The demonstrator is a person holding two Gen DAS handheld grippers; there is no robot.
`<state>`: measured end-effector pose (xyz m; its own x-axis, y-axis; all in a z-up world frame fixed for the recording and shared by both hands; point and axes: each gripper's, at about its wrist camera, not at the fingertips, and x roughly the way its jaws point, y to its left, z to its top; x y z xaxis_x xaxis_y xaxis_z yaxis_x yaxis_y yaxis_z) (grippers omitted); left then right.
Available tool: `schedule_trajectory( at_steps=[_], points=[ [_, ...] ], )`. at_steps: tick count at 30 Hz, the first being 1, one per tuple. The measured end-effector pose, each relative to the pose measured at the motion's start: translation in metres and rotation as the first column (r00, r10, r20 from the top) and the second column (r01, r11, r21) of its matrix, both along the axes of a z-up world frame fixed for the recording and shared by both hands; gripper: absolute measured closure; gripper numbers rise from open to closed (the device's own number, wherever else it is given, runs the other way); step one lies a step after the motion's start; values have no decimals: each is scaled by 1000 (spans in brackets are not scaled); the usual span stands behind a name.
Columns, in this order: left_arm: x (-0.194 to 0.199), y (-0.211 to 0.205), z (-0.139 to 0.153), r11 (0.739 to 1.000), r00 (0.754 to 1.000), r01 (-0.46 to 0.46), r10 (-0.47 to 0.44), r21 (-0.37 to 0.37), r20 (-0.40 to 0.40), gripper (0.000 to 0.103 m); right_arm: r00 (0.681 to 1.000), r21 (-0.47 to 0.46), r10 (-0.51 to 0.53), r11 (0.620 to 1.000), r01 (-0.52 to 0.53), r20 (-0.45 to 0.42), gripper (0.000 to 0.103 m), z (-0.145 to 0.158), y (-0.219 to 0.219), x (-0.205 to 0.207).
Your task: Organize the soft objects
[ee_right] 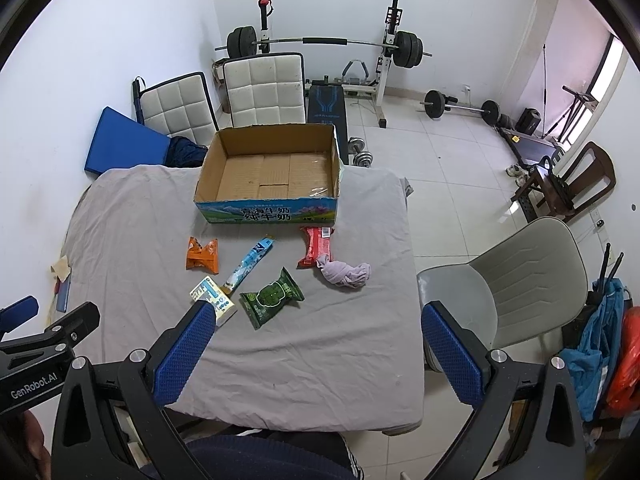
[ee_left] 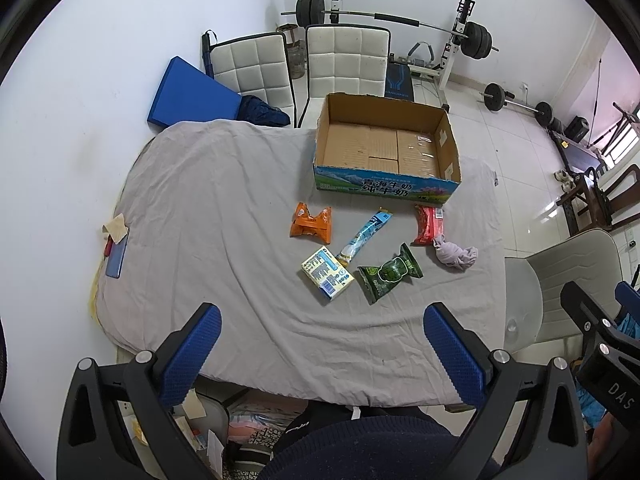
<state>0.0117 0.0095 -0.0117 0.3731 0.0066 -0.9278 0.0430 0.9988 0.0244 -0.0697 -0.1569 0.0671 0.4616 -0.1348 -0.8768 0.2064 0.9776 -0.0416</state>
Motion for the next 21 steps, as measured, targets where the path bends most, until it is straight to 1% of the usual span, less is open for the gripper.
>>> schedule_trajectory(
  at_steps=[21],
  points=[
    [-1,-2,6,1000,1000,-10,10,-5,8,0,1000,-1,7,1000,-7,1,0,0,1,1]
  ],
)
